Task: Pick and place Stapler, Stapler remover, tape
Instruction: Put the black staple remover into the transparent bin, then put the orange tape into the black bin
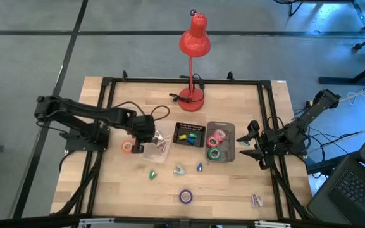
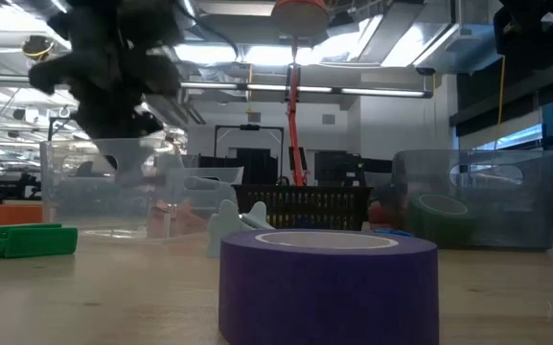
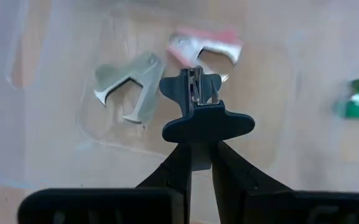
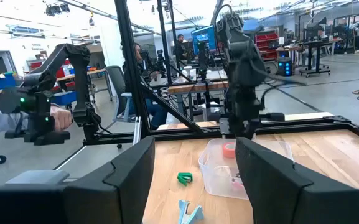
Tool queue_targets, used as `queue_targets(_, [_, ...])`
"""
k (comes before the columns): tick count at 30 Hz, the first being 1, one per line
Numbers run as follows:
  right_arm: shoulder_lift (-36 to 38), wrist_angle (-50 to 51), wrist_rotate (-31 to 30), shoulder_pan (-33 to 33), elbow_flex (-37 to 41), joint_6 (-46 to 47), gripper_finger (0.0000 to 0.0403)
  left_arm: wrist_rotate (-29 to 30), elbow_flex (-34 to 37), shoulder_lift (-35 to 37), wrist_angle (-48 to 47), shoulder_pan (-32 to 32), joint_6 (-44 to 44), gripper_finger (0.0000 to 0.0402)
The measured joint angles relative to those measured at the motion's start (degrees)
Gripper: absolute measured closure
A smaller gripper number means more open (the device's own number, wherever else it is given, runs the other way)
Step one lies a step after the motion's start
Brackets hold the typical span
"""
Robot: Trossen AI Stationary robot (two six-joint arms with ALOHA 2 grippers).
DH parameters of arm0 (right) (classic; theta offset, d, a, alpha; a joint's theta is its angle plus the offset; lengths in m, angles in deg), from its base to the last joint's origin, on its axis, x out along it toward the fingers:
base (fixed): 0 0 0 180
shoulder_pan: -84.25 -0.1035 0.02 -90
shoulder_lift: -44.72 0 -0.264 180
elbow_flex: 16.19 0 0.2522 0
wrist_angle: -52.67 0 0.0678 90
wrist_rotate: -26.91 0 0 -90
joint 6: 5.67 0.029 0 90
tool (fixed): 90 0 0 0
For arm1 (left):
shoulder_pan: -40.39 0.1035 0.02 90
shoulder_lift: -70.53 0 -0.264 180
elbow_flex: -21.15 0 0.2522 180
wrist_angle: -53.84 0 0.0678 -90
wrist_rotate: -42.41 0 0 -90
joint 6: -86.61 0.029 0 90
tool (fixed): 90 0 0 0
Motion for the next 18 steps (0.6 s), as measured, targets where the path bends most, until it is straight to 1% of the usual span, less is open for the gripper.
queue_targets(8, [0.00,0.01,0.02,0.00,0.00,0.10,0.0178,0.04,-0.02,-8.19,-0.17,0.50,2.23,0.0370])
queue_targets(9, [0.00,0.02,0.02,0.00,0.00,0.10,0.0178,0.05,-0.02,-8.69,-0.10,0.52,1.90,0.0364])
queue_targets(11, [0.00,0.02,0.04,0.00,0.00,0.18,0.0178,0.06,-0.02,-9.12,-0.25,0.52,1.41,0.0333])
queue_targets(14, [0.00,0.02,0.07,0.00,0.00,0.32,0.0178,0.06,-0.47,-8.87,-0.81,0.50,-0.06,0.0273])
queue_targets(16, [0.00,0.02,0.09,0.00,0.00,0.34,0.0178,0.04,-2.10,-8.42,-3.00,0.50,-1.80,0.0238])
queue_targets(18, [0.00,0.00,0.11,0.00,0.00,0.40,0.0178,0.04,-4.27,-8.03,-6.12,0.50,-3.28,0.0212])
